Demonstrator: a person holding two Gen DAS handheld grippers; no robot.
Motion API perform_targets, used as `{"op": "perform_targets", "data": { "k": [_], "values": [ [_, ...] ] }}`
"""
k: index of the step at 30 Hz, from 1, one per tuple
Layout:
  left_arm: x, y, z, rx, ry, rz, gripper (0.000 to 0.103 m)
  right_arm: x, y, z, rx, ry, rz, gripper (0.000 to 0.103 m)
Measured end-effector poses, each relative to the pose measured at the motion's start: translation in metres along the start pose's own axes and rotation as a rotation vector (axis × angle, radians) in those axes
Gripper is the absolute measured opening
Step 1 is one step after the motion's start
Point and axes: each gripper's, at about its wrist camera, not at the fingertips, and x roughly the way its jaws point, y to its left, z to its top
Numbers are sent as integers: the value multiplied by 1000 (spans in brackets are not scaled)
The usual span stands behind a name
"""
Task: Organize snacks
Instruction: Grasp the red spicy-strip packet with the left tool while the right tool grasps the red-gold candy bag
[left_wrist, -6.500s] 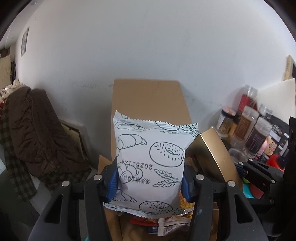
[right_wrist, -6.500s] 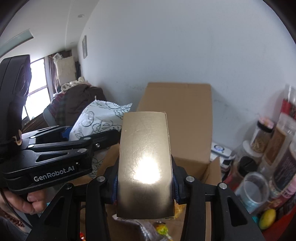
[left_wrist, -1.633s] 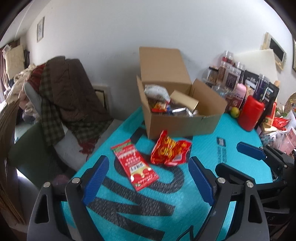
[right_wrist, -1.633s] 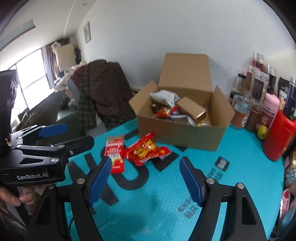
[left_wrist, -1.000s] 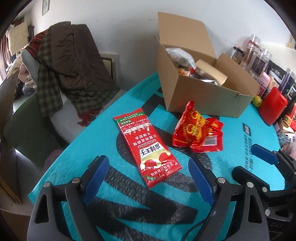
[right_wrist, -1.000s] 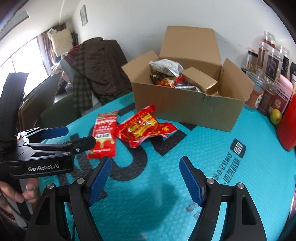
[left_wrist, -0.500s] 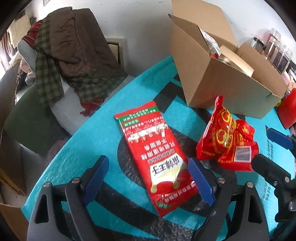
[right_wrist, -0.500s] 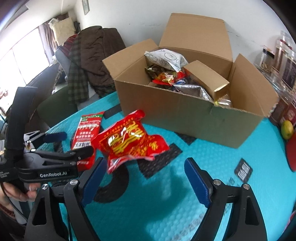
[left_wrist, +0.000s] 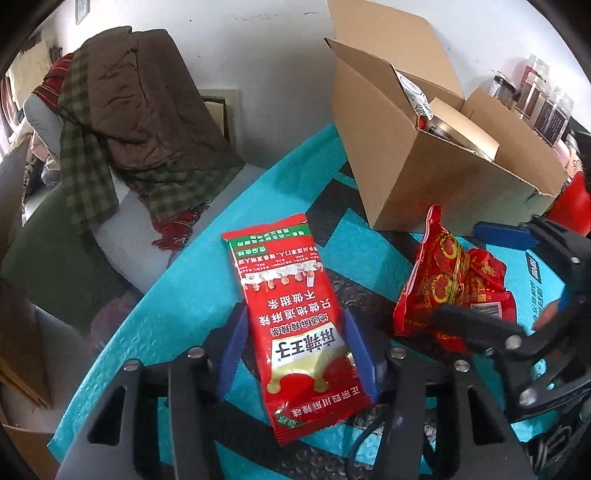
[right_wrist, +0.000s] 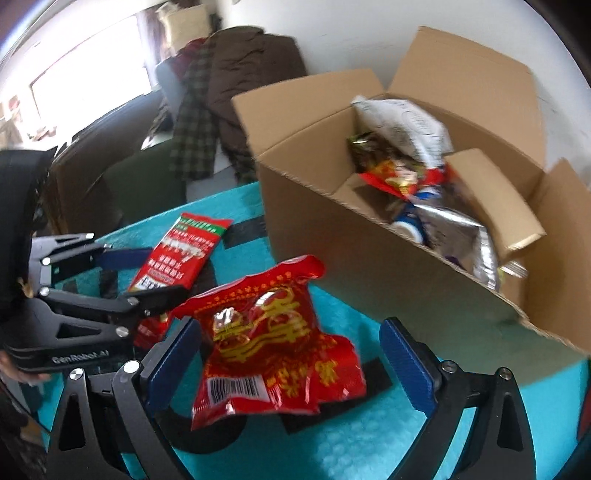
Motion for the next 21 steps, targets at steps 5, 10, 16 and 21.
{"op": "perform_targets", "data": {
  "k": [5, 10, 16, 21],
  "values": [
    [0, -1, -1, 16, -2, 4, 52, 16, 11, -1, -64, 40, 22, 96],
    [-3, -2, -3, 17, 11, -9, 51, 15, 16, -12, -45, 24, 9, 81],
    [-10, -8, -15, 14, 24, -44, 50, 0, 15, -28, 3, 13, -18, 78],
    [-20, -20, -29, 38, 41, -73, 49, -15, 17, -43, 43, 35, -71, 77]
  ]
}}
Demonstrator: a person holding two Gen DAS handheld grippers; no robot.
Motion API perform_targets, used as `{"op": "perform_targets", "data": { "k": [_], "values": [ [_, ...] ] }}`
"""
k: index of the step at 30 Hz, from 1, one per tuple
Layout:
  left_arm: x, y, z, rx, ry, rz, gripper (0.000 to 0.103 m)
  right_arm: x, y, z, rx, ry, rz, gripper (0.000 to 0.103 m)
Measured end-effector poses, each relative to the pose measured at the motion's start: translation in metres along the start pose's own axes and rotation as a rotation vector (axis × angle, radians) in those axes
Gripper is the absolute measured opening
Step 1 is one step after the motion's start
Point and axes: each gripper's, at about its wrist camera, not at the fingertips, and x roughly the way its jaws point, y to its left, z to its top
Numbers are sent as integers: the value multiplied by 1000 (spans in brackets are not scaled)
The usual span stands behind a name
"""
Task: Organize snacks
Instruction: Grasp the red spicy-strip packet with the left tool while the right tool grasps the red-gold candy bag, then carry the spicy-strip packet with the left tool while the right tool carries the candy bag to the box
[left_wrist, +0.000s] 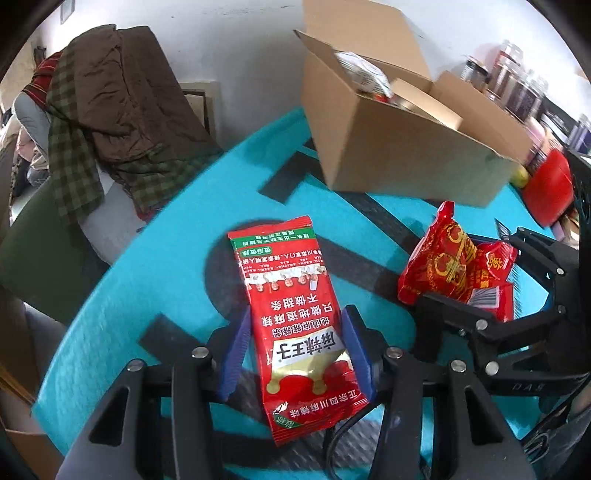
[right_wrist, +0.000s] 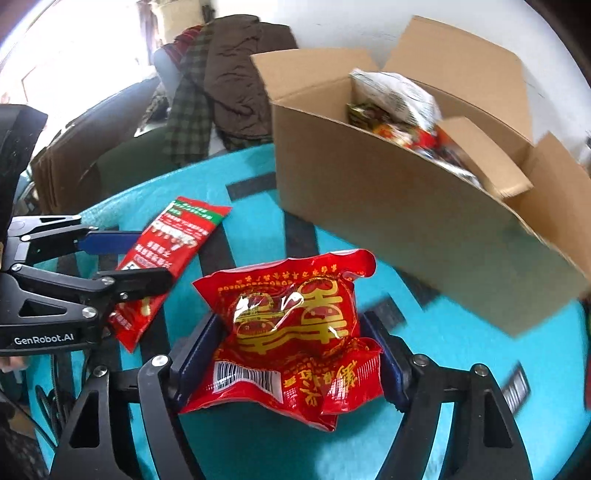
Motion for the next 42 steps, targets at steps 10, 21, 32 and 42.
{"op": "perform_targets", "data": {
  "k": [10, 21, 32, 42],
  "values": [
    [-16, -48, -35, 109, 36, -91, 48, -46, -10, -60, 112, 8, -62, 77],
    [-22, -81, -58, 208, 65, -127, 58, -78, 4, -108, 221, 16, -118, 78],
    [-19, -99, -63, 263, -14, -43, 51, -75, 8, -117, 193, 62, -147, 90],
    [-20, -91, -61, 196, -25, -64, 45, -66, 8, -109, 175, 68, -133, 92]
  ]
}}
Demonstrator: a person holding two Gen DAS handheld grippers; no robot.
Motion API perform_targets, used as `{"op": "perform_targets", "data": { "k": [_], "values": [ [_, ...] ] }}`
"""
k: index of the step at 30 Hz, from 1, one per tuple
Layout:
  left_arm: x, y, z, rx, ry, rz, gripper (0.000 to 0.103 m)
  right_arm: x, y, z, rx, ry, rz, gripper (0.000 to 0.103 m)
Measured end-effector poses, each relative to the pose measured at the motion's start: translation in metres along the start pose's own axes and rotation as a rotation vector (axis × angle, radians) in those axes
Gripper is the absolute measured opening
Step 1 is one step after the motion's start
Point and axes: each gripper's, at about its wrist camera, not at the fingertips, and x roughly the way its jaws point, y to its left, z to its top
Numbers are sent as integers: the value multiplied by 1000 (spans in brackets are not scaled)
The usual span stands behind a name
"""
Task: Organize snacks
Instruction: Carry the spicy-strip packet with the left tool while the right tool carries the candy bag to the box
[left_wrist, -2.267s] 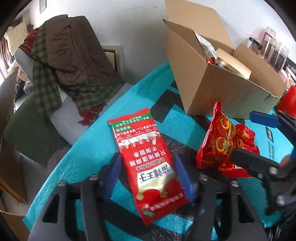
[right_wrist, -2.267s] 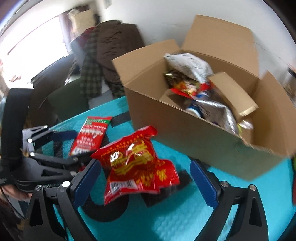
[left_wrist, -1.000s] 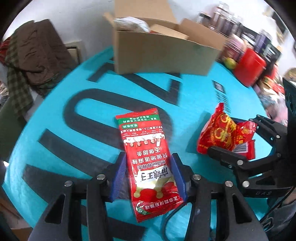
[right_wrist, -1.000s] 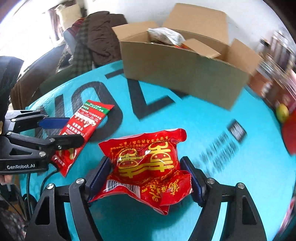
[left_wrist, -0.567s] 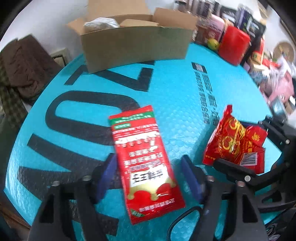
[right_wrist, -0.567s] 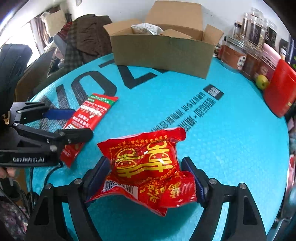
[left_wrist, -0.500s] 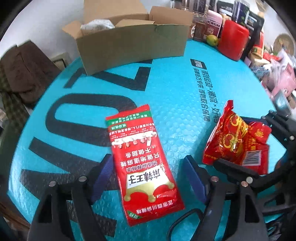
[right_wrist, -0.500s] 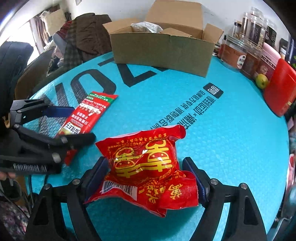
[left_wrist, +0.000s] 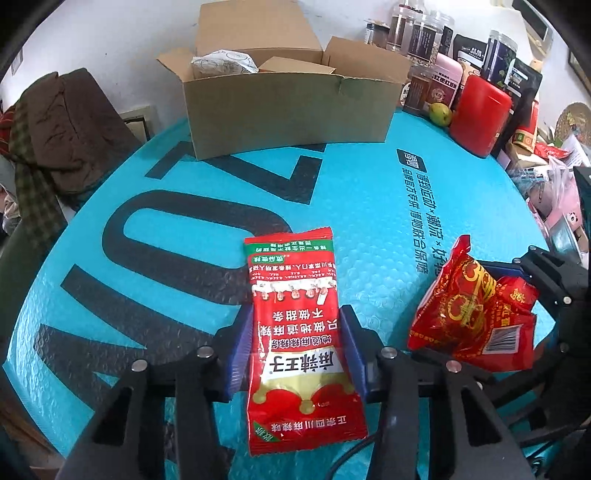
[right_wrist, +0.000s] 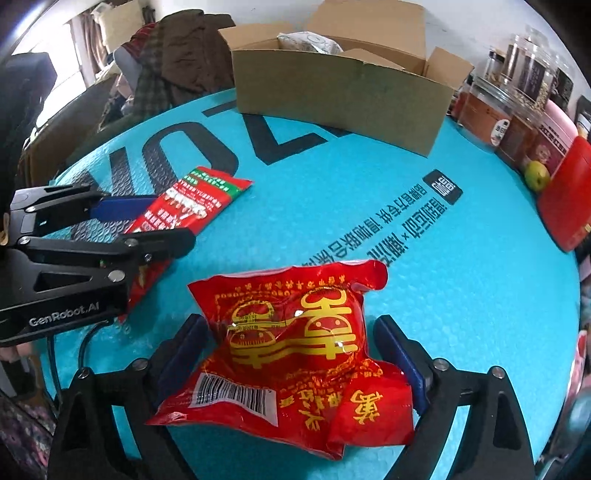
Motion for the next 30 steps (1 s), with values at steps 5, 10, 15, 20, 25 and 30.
{"op": "perform_targets", "data": {
  "k": [5, 10, 15, 20, 25, 30],
  "values": [
    [-3, 3, 0, -32, 21, -43, 45, -4, -1, -3, 40, -55, -14, 80],
    [-4, 0, -2, -12, 28, -35, 45, -6, -1, -5, 46, -77, -18, 78],
    [1, -12, -2, 72, 31, 36, 50, -6, -2, -5, 47, -76, -22, 78],
    [3, -6, 2, 40, 19, 42, 52, -7, -2, -5, 52, -73, -22, 78],
    [4, -4, 4, 38, -1, 54, 45, -7, -4, -5, 55, -75, -16, 78],
    [0, -3, 1, 16, 4, 22, 45, -8, -5, -6, 60, -85, -11, 77]
  ]
}}
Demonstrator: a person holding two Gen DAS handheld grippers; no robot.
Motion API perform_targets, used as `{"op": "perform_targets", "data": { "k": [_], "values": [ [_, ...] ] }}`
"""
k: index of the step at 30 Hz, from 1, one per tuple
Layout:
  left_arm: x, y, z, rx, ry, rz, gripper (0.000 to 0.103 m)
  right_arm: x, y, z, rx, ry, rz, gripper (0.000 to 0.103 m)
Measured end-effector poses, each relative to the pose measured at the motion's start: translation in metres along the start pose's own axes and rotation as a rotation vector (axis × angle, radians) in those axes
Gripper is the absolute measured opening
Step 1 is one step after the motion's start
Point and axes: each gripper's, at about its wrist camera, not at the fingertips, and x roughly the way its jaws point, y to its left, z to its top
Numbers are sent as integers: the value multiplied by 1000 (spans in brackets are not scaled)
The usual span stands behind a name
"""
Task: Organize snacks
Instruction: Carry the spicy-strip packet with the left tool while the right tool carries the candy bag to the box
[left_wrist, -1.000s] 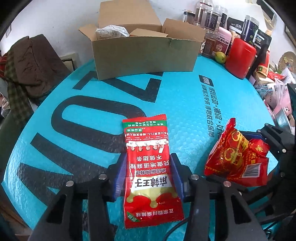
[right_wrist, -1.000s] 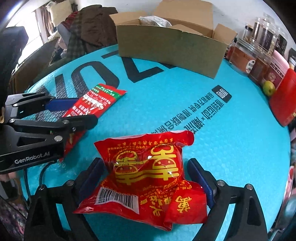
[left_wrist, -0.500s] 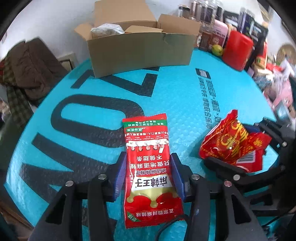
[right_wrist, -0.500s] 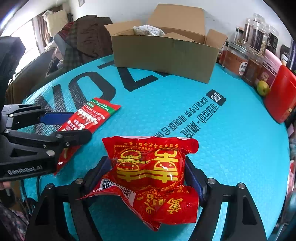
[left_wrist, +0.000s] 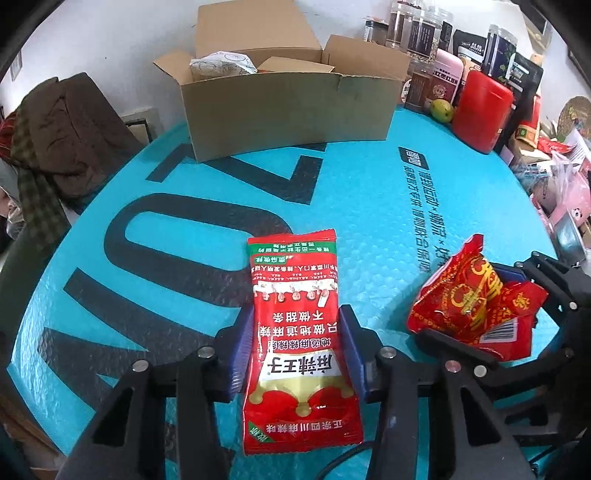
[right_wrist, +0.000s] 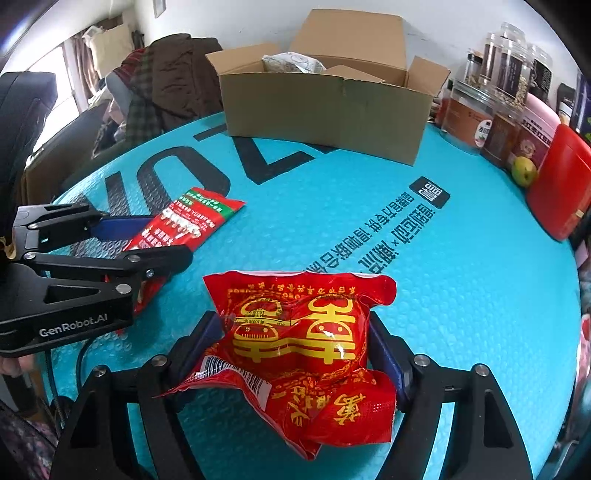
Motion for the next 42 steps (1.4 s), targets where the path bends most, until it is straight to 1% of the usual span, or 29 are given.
{"op": "perform_targets", "data": {
  "k": [7, 10, 14, 21, 26, 36, 38, 42],
  "values": [
    [-9, -1, -1, -8, -13, -22, 45, -7, -3, -3, 35, -7, 39, 77],
    [-13, -2, 0, -8, -22, -34, 45, -13, -4, -3, 49, -18, 42, 77],
    [-23, -3, 3, -8, -44, -58, 44, -20, -5, -3, 73, -31, 55, 77],
    [-43, -7, 10, 4, -98, -70, 44, -36, -6, 0, 100, -70, 80, 77],
    [-56, -9, 18, 10, -135, -84, 44, -50, -7, 7, 106, -110, 82, 77],
    [-86, -16, 45, 38, -244, -116, 44, -78, -13, 31, 75, -187, 77, 77],
    [-91, -14, 53, 34, -269, -126, 44, -84, -14, 38, 65, -211, 80, 77],
    [-104, -14, 71, 41, -338, -121, 44, -95, -14, 54, 36, -257, 63, 77]
  ]
}}
